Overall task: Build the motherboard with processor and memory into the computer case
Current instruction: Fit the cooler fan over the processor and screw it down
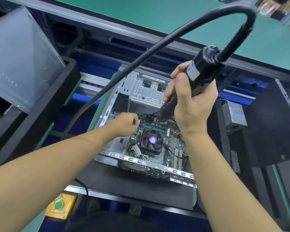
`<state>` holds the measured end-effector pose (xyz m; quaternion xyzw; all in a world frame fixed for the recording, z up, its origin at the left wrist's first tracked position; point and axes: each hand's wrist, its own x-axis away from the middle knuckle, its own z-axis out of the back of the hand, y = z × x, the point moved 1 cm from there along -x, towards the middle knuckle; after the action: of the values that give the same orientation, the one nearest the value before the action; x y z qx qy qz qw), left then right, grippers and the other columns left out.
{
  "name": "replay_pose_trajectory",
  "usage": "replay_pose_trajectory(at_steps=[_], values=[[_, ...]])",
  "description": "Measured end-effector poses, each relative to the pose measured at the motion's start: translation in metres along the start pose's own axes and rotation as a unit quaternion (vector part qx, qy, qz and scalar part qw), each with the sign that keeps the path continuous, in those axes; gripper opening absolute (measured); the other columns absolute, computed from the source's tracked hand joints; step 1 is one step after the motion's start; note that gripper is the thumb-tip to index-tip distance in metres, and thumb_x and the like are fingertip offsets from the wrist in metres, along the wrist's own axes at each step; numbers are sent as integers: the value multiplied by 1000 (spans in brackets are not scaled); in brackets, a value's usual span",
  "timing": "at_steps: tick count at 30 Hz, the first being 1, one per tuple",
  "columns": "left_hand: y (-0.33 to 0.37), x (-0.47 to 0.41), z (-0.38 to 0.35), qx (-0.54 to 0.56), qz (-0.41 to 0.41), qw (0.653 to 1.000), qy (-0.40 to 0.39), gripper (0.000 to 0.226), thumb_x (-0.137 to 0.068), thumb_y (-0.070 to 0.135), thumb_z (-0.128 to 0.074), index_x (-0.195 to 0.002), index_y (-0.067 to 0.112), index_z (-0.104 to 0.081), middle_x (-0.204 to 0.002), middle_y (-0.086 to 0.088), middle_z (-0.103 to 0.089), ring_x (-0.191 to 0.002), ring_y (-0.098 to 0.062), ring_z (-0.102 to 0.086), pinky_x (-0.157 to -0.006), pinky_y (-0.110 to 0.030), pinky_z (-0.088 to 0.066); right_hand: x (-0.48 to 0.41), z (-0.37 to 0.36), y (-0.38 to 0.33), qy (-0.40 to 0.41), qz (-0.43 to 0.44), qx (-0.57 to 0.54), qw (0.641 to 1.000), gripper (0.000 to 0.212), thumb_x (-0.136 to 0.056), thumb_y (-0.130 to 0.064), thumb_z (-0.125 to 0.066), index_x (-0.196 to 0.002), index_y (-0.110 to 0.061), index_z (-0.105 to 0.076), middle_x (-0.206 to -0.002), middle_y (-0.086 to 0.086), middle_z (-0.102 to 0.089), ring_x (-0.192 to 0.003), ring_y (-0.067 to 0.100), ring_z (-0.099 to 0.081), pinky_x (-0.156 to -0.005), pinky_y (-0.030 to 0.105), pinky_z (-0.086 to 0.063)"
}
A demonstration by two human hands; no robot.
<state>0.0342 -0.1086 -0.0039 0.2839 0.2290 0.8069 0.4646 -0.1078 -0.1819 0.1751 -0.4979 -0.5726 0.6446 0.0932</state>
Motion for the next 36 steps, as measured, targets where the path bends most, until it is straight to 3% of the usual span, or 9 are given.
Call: replay_pose_trajectory(at_steps=[3,8,9,11,13,15,21,27,36], values=[[1,8,-9,-101,34,979,-175,17,-84,13,-49,-76,8,-63,-76,-10,-68,-71,-25,-62,-68,-30,-50,-2,8,-3,13,5,2,1000,21,-88,-19,-61,-99,-4,-52,-75,-4,-63,-48,25,-53,-49,30,-47],[22,-2,-8,-41,-12,999,23,8,-83,23,-52,-83,21,-60,-90,3,-63,-87,-21,-61,-75,-35,-52,-7,31,-3,40,20,30,999,19,-88,-20,-61,-98,-6,-54,-74,-5,-64,-47,23,-54,-49,29,-46],[29,-5,-10,-57,-68,995,34,17,-82,33,-55,-95,24,-60,-100,5,-59,-96,-20,-58,-81,-35,-49,-7,37,-2,43,21,35,998,19,-89,-20,-61,-98,-6,-53,-74,-5,-63,-47,24,-53,-49,29,-46],[44,-10,-23,-173,-171,970,-9,68,-75,65,-52,-128,22,-53,-127,3,-51,-116,-19,-48,-98,-38,-41,-6,49,3,59,8,35,998,19,-89,-20,-60,-98,-5,-53,-72,-5,-62,-46,26,-52,-50,31,-46],[54,-15,-41,-286,-206,934,-62,113,-60,90,-40,-147,17,-35,-143,0,-41,-128,-21,-42,-107,-41,-34,-2,61,10,76,-12,39,996,20,-89,-21,-60,-97,-5,-53,-70,-4,-61,-46,26,-51,-49,33,-46],[54,-21,-58,-338,-207,913,-98,131,-52,95,-42,-152,13,-22,-145,-2,-41,-130,-23,-42,-107,-41,-33,2,71,17,83,-27,50,995,20,-88,-21,-61,-97,-4,-54,-69,-2,-61,-46,27,-51,-49,34,-46],[41,-28,-78,-298,-206,930,-70,96,-53,79,-58,-129,23,-40,-115,8,-54,-105,-17,-53,-94,-35,-35,5,79,29,89,-64,63,992,17,-86,-27,-62,-97,-18,-54,-70,-3,-59,-47,25,-51,-50,29,-46],[37,-25,-75,-268,-198,939,-81,91,-55,78,-55,-128,26,-39,-114,9,-50,-104,-15,-48,-98,-35,-29,3,83,36,28,-93,-73,993,31,-90,-41,-44,-101,-13,-53,-85,5,-54,-56,26,-45,-52,33,-41],[38,-24,-74,-261,-193,941,-92,91,-55,78,-55,-128,26,-38,-111,8,-49,-103,-15,-47,-95,-36,-29,5,75,40,12,-80,-55,995,27,-87,-34,-40,-98,-15,-54,-79,-2,-55,-55,25,-45,-50,34,-41]])
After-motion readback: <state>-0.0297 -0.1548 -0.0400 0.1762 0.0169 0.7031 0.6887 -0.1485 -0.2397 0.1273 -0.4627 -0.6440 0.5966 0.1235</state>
